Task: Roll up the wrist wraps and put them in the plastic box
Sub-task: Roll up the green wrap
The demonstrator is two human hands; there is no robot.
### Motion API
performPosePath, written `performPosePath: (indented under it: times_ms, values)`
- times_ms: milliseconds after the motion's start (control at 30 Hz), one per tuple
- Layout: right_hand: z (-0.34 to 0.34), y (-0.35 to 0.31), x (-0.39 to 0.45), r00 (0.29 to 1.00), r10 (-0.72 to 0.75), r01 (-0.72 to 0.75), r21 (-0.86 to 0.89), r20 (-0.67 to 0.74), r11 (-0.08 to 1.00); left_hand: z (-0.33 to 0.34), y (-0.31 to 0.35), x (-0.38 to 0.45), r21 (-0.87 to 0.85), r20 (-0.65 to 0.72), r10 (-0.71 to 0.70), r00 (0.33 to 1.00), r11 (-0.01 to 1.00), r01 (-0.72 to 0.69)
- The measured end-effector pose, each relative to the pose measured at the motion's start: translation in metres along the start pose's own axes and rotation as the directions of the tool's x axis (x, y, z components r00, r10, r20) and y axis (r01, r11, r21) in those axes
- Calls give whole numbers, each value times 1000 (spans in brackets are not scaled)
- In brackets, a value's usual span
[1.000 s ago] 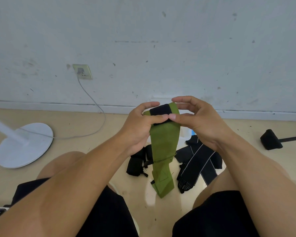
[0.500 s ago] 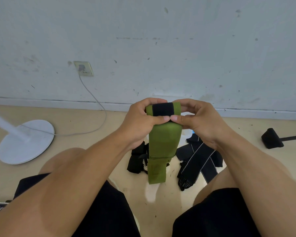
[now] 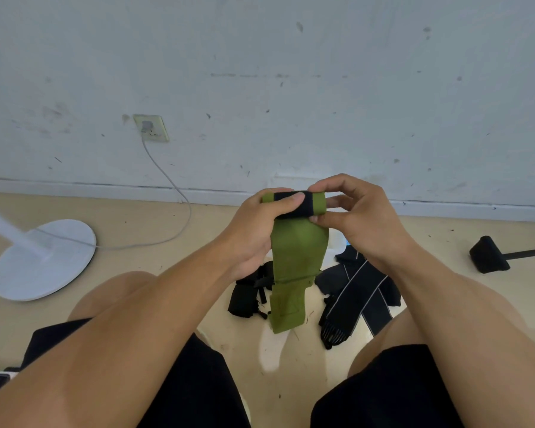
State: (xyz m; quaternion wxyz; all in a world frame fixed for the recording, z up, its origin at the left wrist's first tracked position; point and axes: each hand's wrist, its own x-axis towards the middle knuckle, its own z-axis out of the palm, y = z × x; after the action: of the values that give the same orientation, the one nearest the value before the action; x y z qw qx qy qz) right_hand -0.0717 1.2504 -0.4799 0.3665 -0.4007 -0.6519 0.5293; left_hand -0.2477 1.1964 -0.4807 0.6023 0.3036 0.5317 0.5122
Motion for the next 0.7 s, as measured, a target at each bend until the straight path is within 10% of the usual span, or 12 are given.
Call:
performPosePath:
  times_ms: [700]
  values:
    - [4,6,3,989,147,-146,96,4,985,-2,-5,0,155,9,175,985,972,-174]
